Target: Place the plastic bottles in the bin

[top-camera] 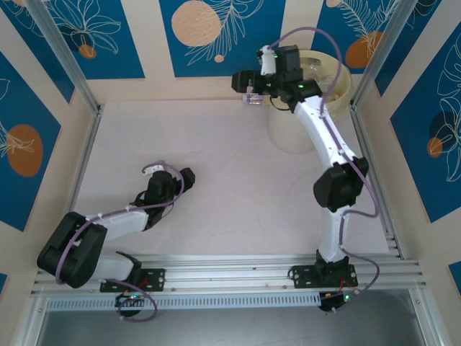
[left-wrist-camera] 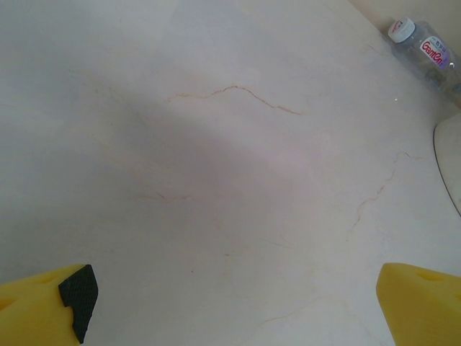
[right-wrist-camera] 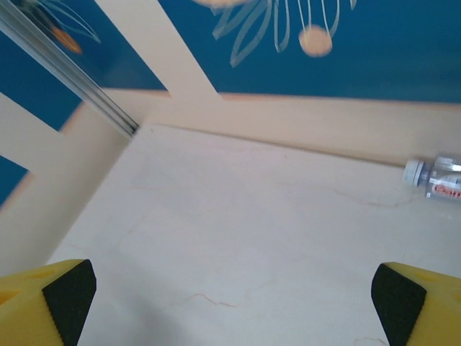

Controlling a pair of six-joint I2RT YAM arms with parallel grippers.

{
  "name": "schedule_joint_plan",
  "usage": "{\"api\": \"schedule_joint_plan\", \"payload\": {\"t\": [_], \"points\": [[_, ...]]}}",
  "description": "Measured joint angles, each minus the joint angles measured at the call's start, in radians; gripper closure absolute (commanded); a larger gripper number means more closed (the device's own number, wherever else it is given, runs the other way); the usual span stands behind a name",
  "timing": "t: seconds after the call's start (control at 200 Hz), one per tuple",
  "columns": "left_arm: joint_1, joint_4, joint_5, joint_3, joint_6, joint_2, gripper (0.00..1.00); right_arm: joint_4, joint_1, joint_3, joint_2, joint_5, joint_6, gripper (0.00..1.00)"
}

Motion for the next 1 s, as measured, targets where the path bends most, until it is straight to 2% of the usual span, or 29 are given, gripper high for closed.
{"api": "schedule_joint_plan", "payload": {"t": [0.21, 0.39, 0.53, 1.0], "points": [[0.001, -0.002, -0.008, -0.019, 0.0, -0.038, 0.0, -0.03, 0.053, 0.105, 0.174, 0.135, -0.003, 0.0], [0.002, -0.007, -0.016, -0.024, 0.0, -0.056, 0.0, -0.031, 0.072, 0.105, 0.213, 0.266, -0.002, 0.01], [0.003, -0.007, -0.023, -0.024, 0.0, -0.059, 0.0, -0.031, 0.05, 0.103, 0.216, 0.37, 0.005, 0.01], [0.005, -0.007, -0.023, -0.024, 0.0, -0.059, 0.0, -0.02, -0.05, -0.056, 0.2, 0.465, 0.038, 0.01]]}}
